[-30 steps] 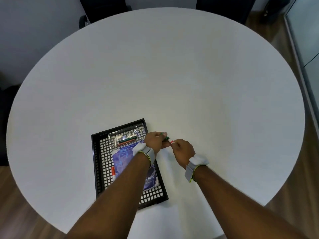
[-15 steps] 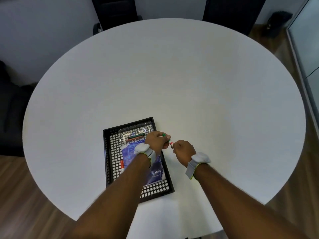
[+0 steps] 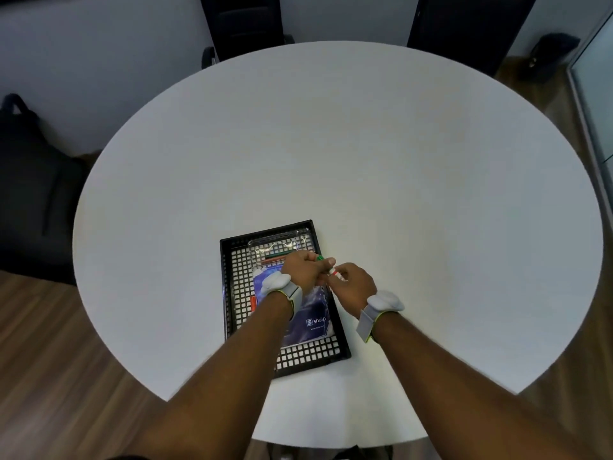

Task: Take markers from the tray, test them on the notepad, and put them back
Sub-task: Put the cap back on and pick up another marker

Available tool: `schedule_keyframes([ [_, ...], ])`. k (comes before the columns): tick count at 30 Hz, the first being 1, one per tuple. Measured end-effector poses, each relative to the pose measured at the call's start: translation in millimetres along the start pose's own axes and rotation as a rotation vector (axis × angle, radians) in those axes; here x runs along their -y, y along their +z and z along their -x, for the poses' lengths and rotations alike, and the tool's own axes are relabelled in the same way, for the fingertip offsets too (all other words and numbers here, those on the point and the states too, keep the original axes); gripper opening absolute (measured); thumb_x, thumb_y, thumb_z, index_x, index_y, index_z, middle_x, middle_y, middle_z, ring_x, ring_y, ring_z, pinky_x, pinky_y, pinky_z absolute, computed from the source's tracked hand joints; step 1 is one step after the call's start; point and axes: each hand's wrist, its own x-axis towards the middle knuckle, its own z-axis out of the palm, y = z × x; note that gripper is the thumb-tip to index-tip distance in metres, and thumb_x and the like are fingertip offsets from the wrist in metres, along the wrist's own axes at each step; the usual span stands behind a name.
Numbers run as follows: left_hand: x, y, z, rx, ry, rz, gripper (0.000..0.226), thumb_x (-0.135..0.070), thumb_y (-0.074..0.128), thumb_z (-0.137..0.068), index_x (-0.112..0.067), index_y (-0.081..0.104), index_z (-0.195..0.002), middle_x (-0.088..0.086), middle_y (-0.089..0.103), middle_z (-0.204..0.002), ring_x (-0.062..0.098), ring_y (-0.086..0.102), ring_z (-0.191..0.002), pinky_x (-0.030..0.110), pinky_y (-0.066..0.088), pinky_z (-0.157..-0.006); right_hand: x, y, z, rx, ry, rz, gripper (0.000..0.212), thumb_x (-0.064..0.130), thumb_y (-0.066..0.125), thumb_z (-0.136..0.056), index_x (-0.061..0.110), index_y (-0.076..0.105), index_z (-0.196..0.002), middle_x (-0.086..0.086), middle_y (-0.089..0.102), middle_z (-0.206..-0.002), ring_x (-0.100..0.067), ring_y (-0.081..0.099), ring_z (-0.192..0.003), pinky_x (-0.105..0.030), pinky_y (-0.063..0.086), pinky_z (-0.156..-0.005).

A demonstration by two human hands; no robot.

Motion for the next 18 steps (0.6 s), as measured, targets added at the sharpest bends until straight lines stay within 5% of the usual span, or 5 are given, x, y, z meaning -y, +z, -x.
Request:
schedule_keyframes([
  [2,1.2,-4.0,1.1,-0.016,-0.003,0.023,0.021,-0.014,0.082,-0.076,-0.006,0.066,-0.066,0.016,0.07,-0.065,0.025,0.064,-0.057,0.04,0.06,-0.067,1.4,4.1,-0.5,0.01,-0.011,0.055,0.021,0.024,0.052,-0.092,0.017,0.059,-0.073,-0.001,0.06,-0.073,-0.027,0.059,-0.076,-0.031,0.04,-0.066],
  [6,3.5,-12.8,2.5,-0.014,-0.016,-0.005,0.026,-0.015,0.084,-0.073,0.004,0.067,-0.079,0.025,0.072,-0.073,0.03,0.068,-0.061,0.047,0.062,-0.068,-0.2,9.7,-0.2,-0.023,-0.027,0.078,0.009,0.023,0.064,-0.083,0.016,0.069,-0.086,-0.006,0.071,-0.086,-0.027,0.064,-0.08,-0.035,0.052,-0.071],
  [9,7.1,-18.6,4.0,0.01,-0.039,0.03,0.027,-0.012,0.084,-0.073,-0.003,0.059,-0.075,0.016,0.067,-0.062,0.021,0.065,-0.049,0.038,0.059,-0.059,2.0,13.3,0.6,-0.048,-0.021,0.066,0.015,0.02,0.072,-0.076,0.014,0.063,-0.087,-0.006,0.069,-0.09,-0.026,0.062,-0.08,-0.034,0.051,-0.067],
  [13,9.7,-22.8,5.5,0.045,-0.06,0.027,0.028,-0.016,0.084,-0.074,-0.002,0.062,-0.084,0.018,0.07,-0.071,0.024,0.068,-0.056,0.037,0.061,-0.062,-1.7,21.6,-0.1,-0.081,-0.047,0.044,0.016,0.016,0.072,-0.078,0.013,0.057,-0.085,-0.005,0.063,-0.088,-0.023,0.056,-0.075,-0.026,0.036,-0.054],
  [18,11.4,-29.0,5.6,0.078,-0.094,0.137,0.03,-0.022,0.086,-0.072,-0.009,0.059,-0.078,0.021,0.064,-0.079,0.026,0.06,-0.067,0.032,0.055,-0.06,0.3,28.8,3.9,0.037,-0.067,-0.07,0.024,0.031,0.066,-0.086,0.019,0.057,-0.104,0.006,0.061,-0.088,-0.016,0.058,-0.079,-0.03,0.045,-0.07],
])
